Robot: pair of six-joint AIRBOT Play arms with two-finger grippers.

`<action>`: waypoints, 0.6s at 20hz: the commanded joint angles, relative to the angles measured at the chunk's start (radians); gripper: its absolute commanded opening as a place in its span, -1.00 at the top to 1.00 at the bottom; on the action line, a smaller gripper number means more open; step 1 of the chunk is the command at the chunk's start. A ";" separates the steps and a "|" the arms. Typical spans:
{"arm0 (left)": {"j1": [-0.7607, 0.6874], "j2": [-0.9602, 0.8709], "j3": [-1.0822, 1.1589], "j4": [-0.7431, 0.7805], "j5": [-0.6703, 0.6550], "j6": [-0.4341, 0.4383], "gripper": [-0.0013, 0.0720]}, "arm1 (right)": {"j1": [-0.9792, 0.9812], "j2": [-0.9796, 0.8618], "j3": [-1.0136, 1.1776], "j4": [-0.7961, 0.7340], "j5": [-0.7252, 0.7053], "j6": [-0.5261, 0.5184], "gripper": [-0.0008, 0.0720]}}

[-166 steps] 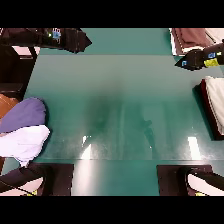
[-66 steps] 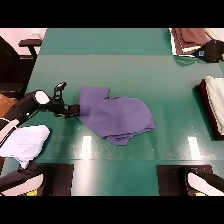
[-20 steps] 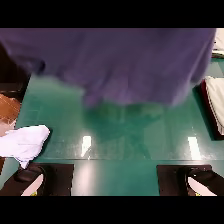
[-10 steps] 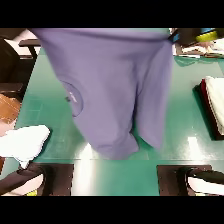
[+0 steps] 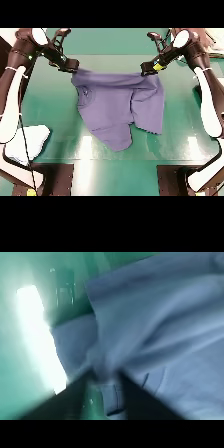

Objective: Fold the shirts.

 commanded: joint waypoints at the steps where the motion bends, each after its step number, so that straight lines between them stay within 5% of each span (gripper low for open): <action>1: 0.006 -0.040 0.001 -0.005 -0.011 -0.002 -0.54 | -0.018 -0.034 0.001 0.037 -0.010 0.000 -0.07; 7: 0.084 0.117 -0.069 -0.060 -0.115 -0.004 -0.54 | -0.128 0.060 -0.026 0.263 0.151 -0.064 -0.07; 12: 0.085 0.436 -0.610 -0.146 0.027 -0.013 -0.54 | -0.195 0.327 -0.329 0.262 0.081 -0.100 -0.07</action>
